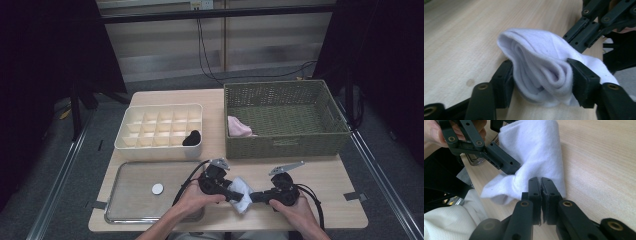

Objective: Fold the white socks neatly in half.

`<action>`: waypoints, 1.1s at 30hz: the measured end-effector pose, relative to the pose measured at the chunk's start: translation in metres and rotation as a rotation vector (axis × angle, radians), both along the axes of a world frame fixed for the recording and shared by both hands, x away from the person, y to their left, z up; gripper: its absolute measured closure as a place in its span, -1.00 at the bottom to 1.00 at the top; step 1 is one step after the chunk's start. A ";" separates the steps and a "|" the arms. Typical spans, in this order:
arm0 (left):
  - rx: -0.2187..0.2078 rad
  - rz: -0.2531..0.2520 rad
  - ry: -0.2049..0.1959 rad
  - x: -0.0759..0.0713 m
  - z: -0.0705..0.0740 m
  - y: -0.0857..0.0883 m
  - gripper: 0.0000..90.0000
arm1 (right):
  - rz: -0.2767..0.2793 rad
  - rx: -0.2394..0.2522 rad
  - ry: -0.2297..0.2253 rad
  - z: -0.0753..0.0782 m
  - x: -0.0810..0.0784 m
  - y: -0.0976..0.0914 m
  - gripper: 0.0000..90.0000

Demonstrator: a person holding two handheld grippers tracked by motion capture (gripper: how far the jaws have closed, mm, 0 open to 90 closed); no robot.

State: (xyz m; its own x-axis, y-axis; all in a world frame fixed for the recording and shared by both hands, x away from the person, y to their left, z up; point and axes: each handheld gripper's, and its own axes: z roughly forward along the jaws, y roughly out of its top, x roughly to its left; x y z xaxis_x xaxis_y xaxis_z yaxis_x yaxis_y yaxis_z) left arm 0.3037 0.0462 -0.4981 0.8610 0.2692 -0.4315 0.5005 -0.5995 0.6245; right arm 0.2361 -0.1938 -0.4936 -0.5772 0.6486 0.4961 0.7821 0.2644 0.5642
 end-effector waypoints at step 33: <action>-0.040 0.060 -0.064 0.000 0.015 0.013 0.49 | -0.090 0.021 -0.127 0.014 0.003 -0.016 0.43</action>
State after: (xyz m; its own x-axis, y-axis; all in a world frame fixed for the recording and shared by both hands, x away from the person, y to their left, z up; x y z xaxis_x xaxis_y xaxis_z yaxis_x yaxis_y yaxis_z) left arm 0.3032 0.0592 -0.4835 0.8698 0.3050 -0.3878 0.4933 -0.5439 0.6788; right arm 0.2388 -0.2097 -0.4794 -0.5766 0.6906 0.4366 0.7239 0.1841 0.6649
